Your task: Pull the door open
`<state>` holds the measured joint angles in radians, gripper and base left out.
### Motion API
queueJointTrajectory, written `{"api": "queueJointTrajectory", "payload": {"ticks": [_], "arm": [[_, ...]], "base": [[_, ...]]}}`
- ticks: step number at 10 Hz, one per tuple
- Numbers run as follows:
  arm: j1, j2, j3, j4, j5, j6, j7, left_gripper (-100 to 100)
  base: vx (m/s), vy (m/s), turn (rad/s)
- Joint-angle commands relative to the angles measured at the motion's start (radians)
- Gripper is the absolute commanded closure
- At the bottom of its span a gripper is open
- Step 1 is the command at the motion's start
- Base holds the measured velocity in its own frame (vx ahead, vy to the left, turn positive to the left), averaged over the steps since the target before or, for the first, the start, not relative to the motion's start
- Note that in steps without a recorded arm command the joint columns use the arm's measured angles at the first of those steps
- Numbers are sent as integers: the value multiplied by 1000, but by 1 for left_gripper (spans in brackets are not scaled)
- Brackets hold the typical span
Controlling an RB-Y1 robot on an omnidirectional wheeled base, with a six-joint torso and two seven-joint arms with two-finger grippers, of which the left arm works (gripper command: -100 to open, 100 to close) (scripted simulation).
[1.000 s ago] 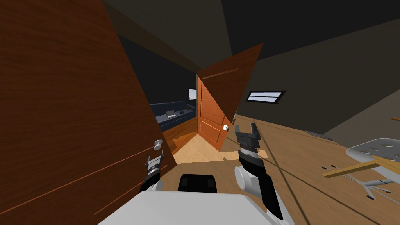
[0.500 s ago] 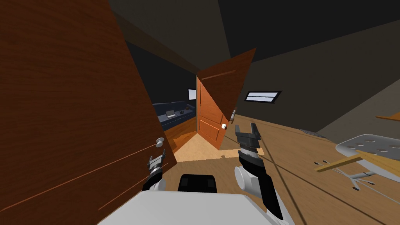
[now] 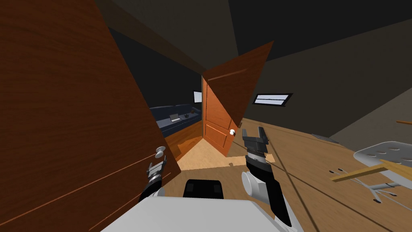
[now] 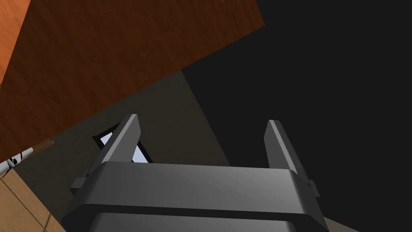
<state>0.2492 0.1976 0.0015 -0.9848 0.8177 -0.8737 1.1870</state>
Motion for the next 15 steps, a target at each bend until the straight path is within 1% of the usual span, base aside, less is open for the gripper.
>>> {"api": "queueJointTrajectory", "payload": {"ticks": [1, 5, 6, 7, 8, 9, 14, 15], "arm": [[4, 23, -1, 16, 0, -5, 33, -100], [8, 82, 0, 56, 2, -11, 105, -100], [9, 103, 0, 71, 3, -14, 132, -100], [10, 116, 1, 79, 4, -15, 148, -100], [3, 105, 0, 81, 3, -16, 134, -100], [3, 105, 0, 81, 3, -16, 134, 100], [3, 105, 0, 81, 3, -16, 134, 100], [8, 112, -21, 72, -9, -14, 145, 100]], "base": [[98, -7, -2], [94, -8, -1], [119, 12, -1], [158, 3, -3], [71, -2, 1], [-12, 6, 20], [-13, 1, -6], [-139, 7, -65]]}}
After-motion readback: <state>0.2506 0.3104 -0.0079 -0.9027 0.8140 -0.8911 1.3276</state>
